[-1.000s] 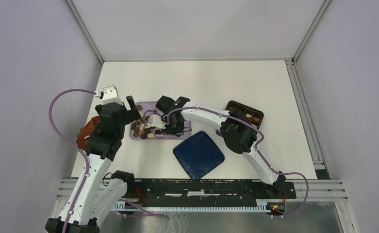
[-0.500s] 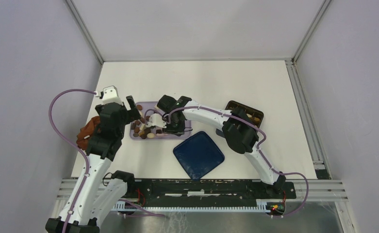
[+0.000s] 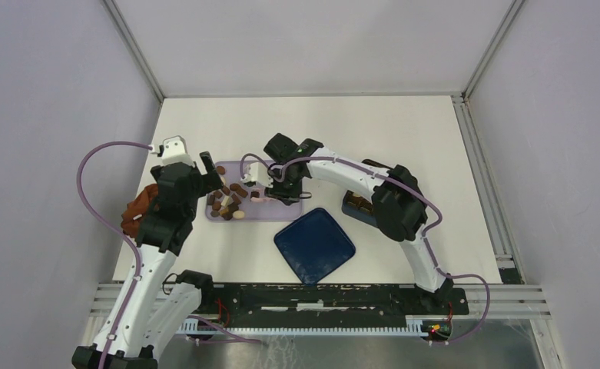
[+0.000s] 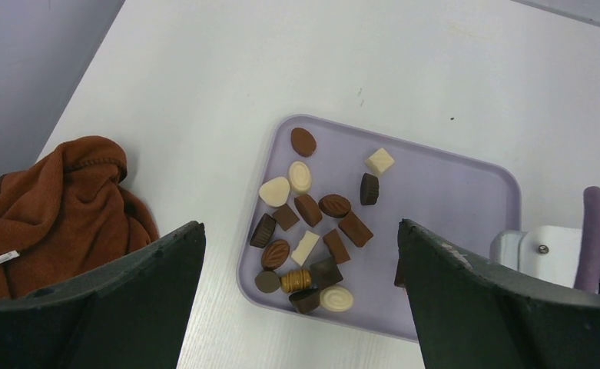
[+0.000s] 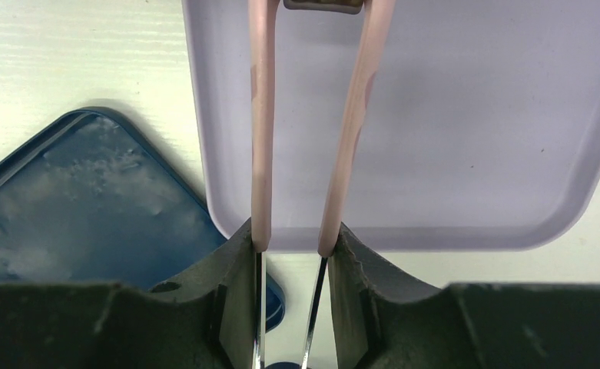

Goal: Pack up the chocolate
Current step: Pick up the fake chocolate from the plate, then place the fake chocolate in the packing box, then adjust the packing box at the center of the board.

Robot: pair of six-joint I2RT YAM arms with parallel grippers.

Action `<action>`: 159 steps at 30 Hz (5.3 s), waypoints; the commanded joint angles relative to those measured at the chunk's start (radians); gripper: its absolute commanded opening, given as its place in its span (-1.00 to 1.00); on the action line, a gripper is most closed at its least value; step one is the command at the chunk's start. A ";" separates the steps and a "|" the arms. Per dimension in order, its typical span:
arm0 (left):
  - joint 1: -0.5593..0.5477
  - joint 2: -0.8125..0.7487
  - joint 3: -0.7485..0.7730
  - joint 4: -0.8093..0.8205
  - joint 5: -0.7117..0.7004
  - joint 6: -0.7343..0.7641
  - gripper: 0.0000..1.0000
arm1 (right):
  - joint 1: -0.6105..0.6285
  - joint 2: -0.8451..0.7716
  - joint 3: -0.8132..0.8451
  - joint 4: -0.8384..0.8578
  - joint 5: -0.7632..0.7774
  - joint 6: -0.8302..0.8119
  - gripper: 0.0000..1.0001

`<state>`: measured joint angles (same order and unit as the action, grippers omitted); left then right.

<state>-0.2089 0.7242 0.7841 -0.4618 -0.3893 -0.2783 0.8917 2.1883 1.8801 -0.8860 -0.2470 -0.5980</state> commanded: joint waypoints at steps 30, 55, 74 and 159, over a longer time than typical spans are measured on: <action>0.008 -0.078 0.024 0.123 0.680 -0.225 0.97 | -0.451 -0.762 -0.668 0.161 -0.335 -0.030 -0.71; -0.644 0.947 0.361 0.484 0.334 -0.249 0.13 | -1.060 -0.925 -0.881 -0.042 -0.422 -0.340 -0.71; -0.661 1.351 0.733 0.324 0.432 -0.195 -0.35 | -1.141 -0.882 -0.880 -0.088 -0.453 -0.422 -0.71; -0.666 1.116 0.509 0.468 0.003 -0.236 0.21 | -0.996 -0.822 -0.924 0.007 -0.167 -0.358 -0.67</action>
<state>-0.8719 1.9713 1.3163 -0.0074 -0.3649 -0.4831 -0.1230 1.3540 0.9638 -0.9348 -0.4553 -0.9909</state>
